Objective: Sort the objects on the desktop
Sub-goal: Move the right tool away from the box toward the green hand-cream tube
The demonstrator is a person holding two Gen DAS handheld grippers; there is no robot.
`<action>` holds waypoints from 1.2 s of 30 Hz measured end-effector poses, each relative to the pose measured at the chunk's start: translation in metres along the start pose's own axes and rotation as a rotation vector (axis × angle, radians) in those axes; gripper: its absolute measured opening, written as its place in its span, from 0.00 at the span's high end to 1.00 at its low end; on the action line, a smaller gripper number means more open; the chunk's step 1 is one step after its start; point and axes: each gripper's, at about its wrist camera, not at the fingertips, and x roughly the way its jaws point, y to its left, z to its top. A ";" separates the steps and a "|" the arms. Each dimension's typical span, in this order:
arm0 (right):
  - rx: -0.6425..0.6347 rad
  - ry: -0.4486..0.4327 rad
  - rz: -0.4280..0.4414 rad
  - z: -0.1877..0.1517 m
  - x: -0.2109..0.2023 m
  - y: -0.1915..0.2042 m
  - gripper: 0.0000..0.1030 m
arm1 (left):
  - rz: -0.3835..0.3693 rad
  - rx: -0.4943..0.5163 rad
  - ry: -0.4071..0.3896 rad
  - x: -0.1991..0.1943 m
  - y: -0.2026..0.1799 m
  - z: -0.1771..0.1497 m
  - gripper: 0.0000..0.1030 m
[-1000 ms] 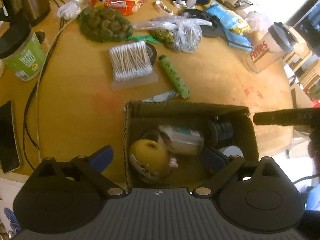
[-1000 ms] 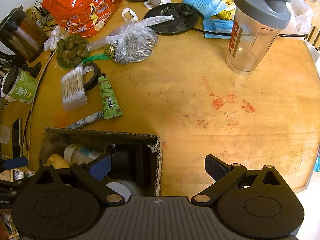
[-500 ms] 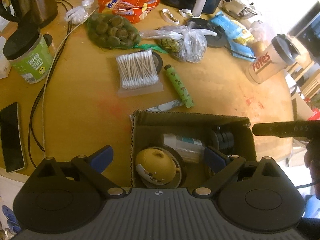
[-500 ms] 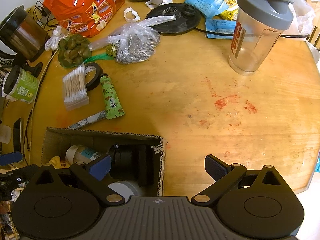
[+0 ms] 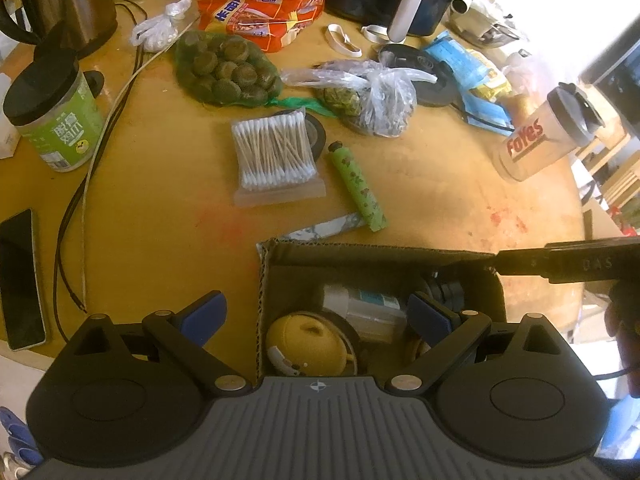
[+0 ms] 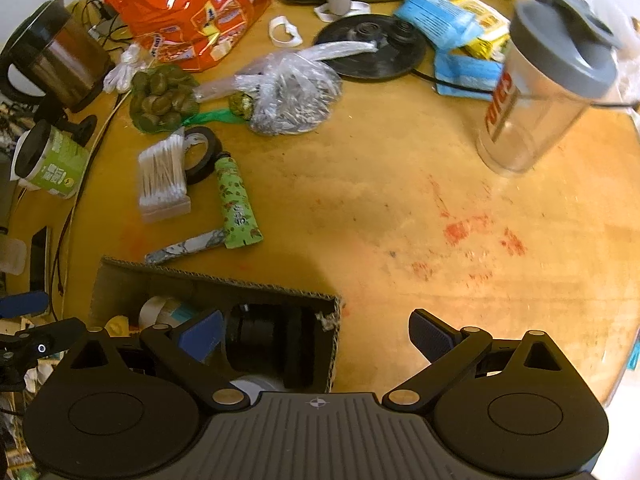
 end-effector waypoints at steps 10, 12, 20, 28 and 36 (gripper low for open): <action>-0.097 0.013 -0.001 0.027 -0.002 0.004 0.05 | -0.021 -0.002 -0.005 0.000 0.003 0.012 0.04; -0.092 0.012 -0.001 0.031 -0.004 0.000 0.05 | -0.024 0.000 -0.008 -0.002 0.003 0.015 0.04; -0.102 -0.005 -0.005 0.044 -0.011 -0.008 0.05 | -0.041 -0.006 -0.023 -0.007 0.005 0.025 0.04; -0.162 -0.005 0.014 0.049 -0.013 -0.017 0.05 | -0.068 -0.034 -0.013 -0.004 0.011 0.022 0.05; -0.163 -0.012 0.048 0.057 -0.015 -0.020 0.06 | -0.074 -0.040 -0.011 -0.003 0.013 0.022 0.05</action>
